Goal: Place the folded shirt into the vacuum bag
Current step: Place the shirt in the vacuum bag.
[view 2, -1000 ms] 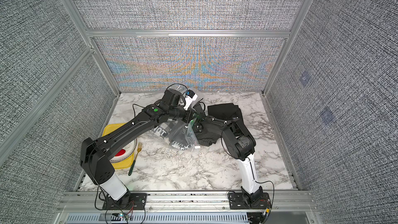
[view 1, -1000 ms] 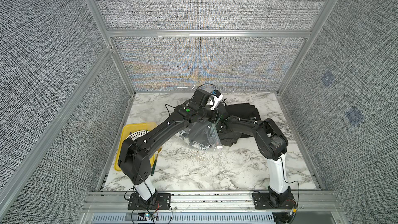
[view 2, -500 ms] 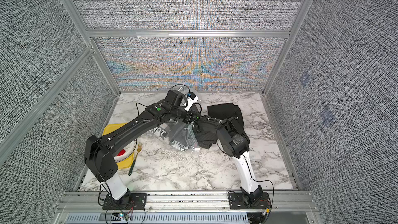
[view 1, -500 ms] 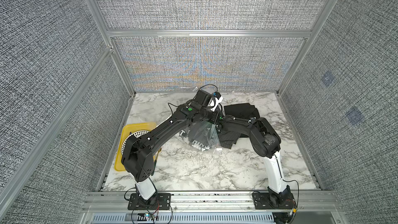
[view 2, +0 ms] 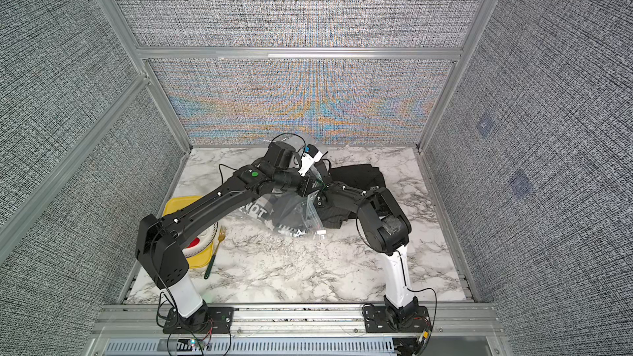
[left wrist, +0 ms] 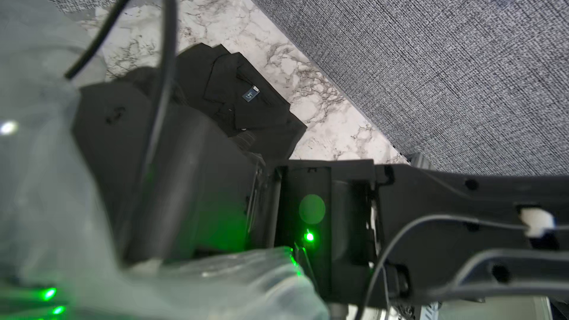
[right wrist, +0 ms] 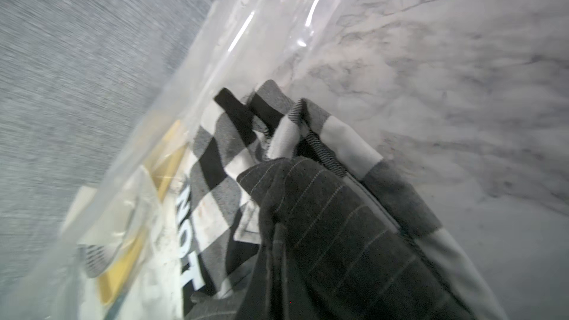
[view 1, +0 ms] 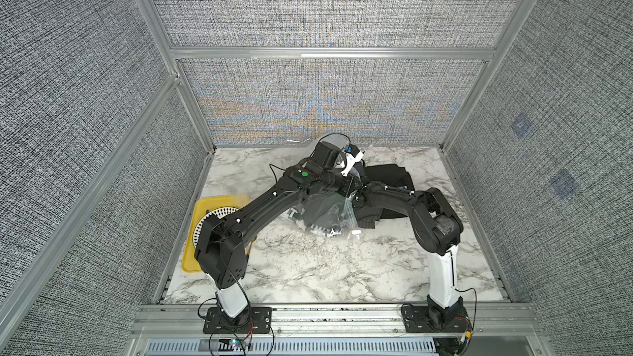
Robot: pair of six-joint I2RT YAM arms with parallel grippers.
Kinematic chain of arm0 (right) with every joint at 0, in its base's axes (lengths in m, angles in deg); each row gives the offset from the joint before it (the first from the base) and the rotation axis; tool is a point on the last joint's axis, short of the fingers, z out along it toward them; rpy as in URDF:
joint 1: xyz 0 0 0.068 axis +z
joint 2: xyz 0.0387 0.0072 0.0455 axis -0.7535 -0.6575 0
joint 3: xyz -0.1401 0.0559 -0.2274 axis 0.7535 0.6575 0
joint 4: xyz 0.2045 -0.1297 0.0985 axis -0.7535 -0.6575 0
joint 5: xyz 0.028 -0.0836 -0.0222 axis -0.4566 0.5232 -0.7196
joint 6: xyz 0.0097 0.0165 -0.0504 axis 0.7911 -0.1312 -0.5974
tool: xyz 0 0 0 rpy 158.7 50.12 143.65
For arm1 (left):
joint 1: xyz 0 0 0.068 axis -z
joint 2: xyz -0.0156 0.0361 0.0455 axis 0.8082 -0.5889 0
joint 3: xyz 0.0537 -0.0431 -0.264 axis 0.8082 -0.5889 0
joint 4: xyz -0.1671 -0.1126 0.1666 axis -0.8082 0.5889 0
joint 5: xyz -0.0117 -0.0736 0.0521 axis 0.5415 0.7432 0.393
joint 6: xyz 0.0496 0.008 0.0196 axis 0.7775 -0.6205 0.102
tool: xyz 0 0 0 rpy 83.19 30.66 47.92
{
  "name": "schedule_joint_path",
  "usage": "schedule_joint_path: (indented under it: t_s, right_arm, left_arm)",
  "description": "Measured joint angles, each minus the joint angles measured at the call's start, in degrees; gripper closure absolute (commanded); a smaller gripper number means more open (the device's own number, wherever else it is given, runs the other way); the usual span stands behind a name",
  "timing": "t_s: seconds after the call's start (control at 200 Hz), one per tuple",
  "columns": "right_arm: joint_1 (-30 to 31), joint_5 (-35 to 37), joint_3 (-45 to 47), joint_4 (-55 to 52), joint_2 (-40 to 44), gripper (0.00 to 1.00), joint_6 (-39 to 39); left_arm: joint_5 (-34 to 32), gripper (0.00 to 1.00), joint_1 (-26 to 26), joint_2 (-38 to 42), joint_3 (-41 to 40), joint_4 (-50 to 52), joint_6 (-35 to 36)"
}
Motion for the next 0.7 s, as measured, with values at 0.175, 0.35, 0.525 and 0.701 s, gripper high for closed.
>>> schedule_joint_path:
  t_s: [0.175, 0.35, 0.525, 0.701]
  right_arm:
    - [-0.7, -9.3, 0.7, 16.4, -3.3, 1.00, 13.7]
    - [-1.1, -11.6, -1.8, 32.0, -10.2, 1.00, 27.8]
    - [-1.3, -8.3, -5.1, 36.2, -15.9, 1.00, 36.3]
    - [-1.4, -4.0, -9.0, 34.5, -19.4, 1.00, 40.1]
  left_arm:
    - [2.3, 1.00, 0.3, -0.9, 0.0, 0.3, -0.5]
    - [2.5, 1.00, 1.0, -1.8, 0.3, 0.9, -1.0]
    - [3.8, 1.00, 1.9, -2.2, 0.6, 1.3, -1.3]
    - [4.6, 1.00, 2.2, -2.2, 0.6, 1.3, -1.4]
